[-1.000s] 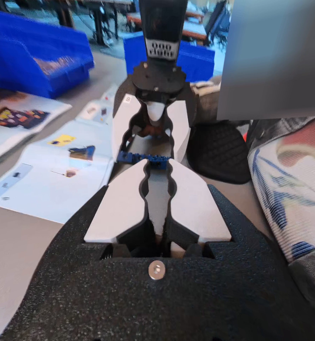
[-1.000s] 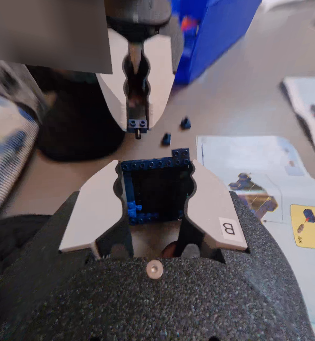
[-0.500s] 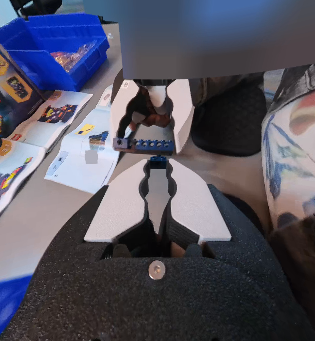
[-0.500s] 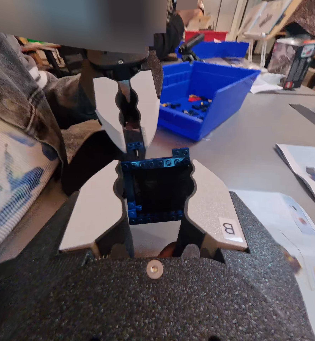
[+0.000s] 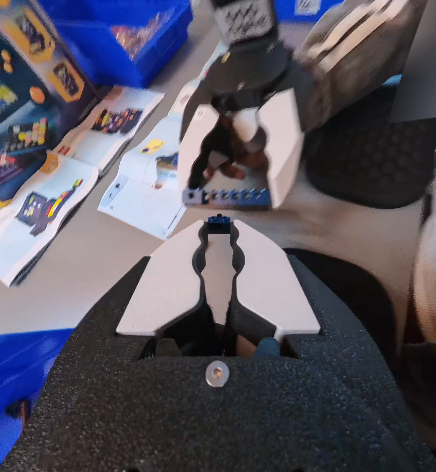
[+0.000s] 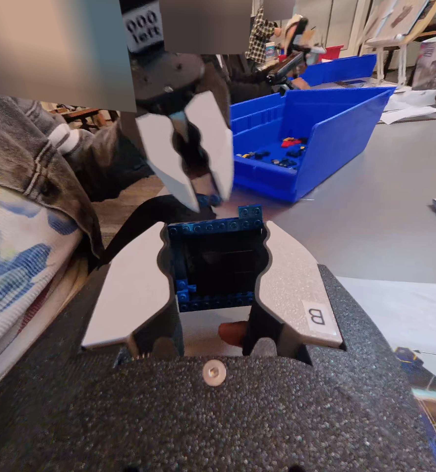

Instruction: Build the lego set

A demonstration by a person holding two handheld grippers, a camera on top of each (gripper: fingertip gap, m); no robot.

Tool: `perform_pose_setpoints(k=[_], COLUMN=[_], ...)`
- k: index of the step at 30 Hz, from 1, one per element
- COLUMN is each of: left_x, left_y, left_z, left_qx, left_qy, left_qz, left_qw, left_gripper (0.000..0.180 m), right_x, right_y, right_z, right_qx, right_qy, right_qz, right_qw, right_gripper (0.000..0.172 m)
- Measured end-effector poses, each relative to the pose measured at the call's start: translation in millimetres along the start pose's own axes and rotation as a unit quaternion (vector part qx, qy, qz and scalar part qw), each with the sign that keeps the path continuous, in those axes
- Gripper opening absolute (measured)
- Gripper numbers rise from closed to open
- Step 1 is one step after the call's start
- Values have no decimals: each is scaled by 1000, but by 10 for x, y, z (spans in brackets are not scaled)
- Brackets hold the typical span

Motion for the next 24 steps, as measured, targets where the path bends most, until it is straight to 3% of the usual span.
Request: perform_pose_setpoints(k=[2, 7, 12, 24], left_x=[-17, 40, 53, 82], left_y=[-92, -152, -165, -20], left_z=[-115, -254, -270, -418], left_qx=[-30, -3, -10, 25], left_qy=[3, -15, -11, -31], left_qz=[13, 34, 28, 20], left_qw=[999, 999, 1000, 999], left_gripper=[16, 16, 16, 16], right_x=[1, 25, 21, 28], right_y=[0, -18, -26, -132], right_z=[-3, -65, -61, 116], right_qx=[-4, -34, -113, -136], right_qy=[7, 9, -20, -27], right_qz=[-9, -23, 12, 3], right_qw=[1000, 999, 993, 990], right_gripper=[69, 69, 70, 77])
Point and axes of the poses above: each gripper's, where its closed fingertips meet, z back along the fingers, y out of its top, x = y × z across the jaws, the point moved 10 cm from there along z, back along the fingers, and after that the axes turned 10 degrees about -z, right-handed, at the moved point
